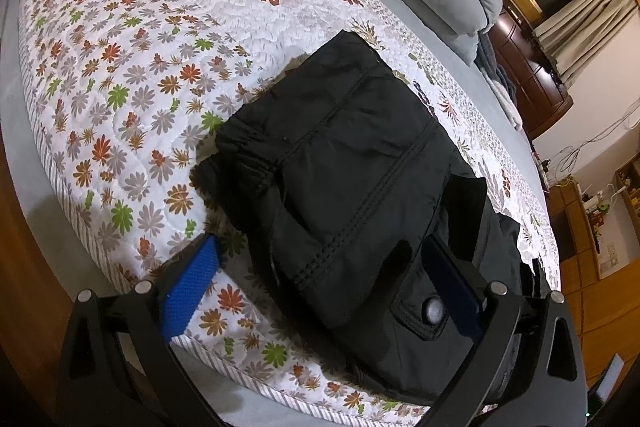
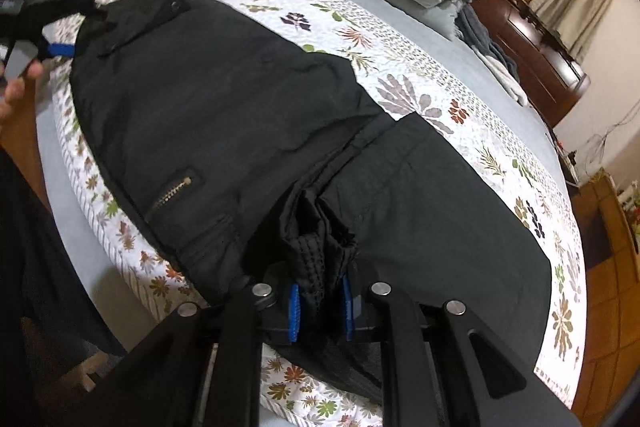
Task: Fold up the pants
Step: 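Lay the black pants leg flat on the quilt and open the right gripper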
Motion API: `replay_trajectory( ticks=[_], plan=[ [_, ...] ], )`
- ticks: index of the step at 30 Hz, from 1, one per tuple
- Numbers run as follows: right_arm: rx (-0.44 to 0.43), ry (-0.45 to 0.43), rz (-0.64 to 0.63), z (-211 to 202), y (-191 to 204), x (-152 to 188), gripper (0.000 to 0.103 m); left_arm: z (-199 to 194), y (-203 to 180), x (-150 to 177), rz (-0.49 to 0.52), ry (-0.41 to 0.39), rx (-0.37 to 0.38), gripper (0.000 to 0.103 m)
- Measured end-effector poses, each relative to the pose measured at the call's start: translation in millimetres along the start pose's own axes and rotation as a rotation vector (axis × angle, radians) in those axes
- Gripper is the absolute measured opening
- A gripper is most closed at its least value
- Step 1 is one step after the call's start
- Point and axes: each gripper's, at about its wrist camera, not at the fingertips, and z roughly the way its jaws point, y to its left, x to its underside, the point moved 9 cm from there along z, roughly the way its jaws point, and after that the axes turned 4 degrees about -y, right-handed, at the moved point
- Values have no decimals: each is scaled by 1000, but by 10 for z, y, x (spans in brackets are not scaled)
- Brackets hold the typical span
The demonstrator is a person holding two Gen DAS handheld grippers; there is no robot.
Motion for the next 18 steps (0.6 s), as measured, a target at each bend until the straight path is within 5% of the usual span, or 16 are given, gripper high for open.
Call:
replay_trajectory(
  ticks=[8,13,18],
  plan=[
    [9,-9,-40,25,66,47,18,27,8,-6,6,5,-9,100],
    [8,-63,-96,-133,186,84,37,35,0,5,9,7,-9,100],
    [-241,-89,121,-565,-64,53,34,28,35,-8,-5,5,14,100]
  ],
)
